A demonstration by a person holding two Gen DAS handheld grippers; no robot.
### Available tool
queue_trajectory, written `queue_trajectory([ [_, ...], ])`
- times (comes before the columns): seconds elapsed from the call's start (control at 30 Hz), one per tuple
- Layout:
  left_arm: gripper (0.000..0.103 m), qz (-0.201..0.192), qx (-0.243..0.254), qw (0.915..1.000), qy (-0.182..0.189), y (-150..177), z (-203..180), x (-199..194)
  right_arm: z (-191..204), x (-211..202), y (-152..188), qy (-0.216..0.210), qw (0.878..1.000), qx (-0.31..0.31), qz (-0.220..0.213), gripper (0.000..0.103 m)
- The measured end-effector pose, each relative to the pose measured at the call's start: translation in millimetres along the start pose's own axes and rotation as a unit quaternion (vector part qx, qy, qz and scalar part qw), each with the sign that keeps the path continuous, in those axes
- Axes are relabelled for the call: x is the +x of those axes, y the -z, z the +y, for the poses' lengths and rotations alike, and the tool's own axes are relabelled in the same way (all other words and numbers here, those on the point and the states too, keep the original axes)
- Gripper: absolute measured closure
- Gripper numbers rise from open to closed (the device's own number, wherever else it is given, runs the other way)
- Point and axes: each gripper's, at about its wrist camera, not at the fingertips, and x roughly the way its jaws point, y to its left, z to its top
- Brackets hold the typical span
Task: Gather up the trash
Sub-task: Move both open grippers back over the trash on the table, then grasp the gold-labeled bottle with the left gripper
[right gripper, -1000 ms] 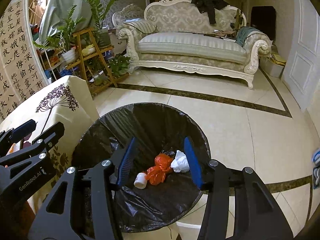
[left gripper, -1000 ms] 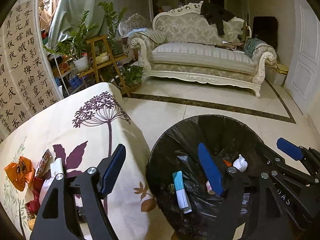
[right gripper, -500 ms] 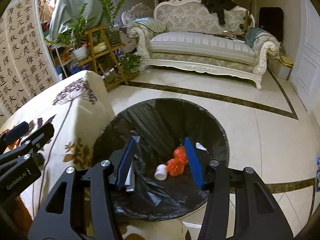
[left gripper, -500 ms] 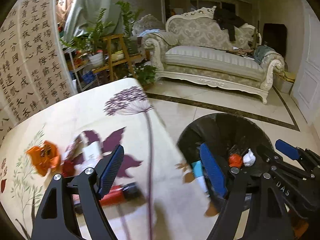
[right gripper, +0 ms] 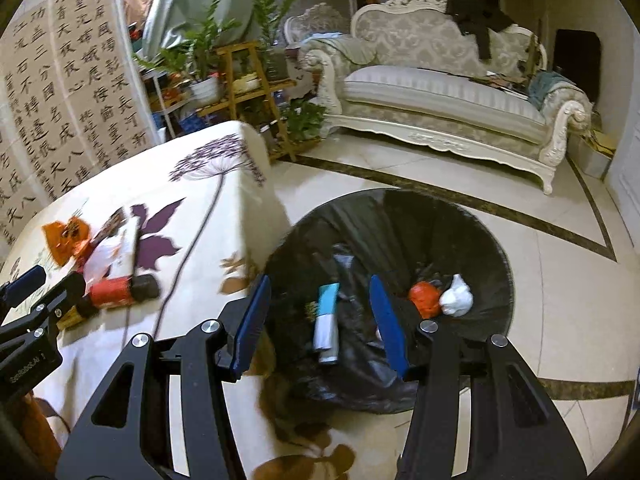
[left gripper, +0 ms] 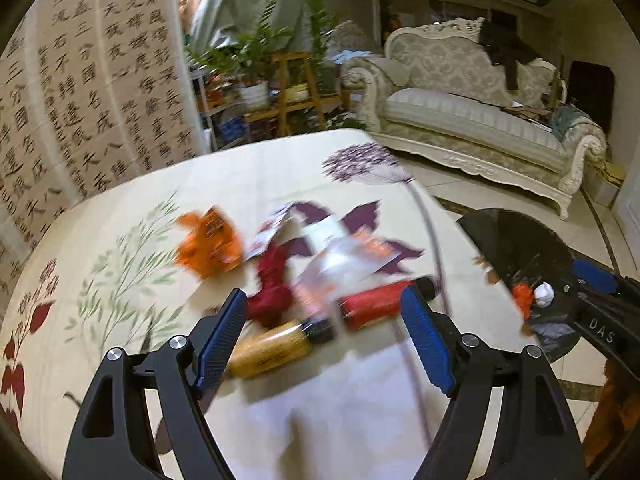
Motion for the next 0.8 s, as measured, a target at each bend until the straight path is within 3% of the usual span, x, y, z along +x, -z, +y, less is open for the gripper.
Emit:
queue_trajectory([
  [0.33,0.027,0.018,-0.004,0.9997,-0.018,22,30,2,34,-2,8,-0.024,0.999,-0.03,0.009,0.053],
  [0.8,0.027,0.051,0.015,0.9986,-0.002,22,30,21,36,1,7,-0.027,0.999,-0.025,0.013,0.052],
])
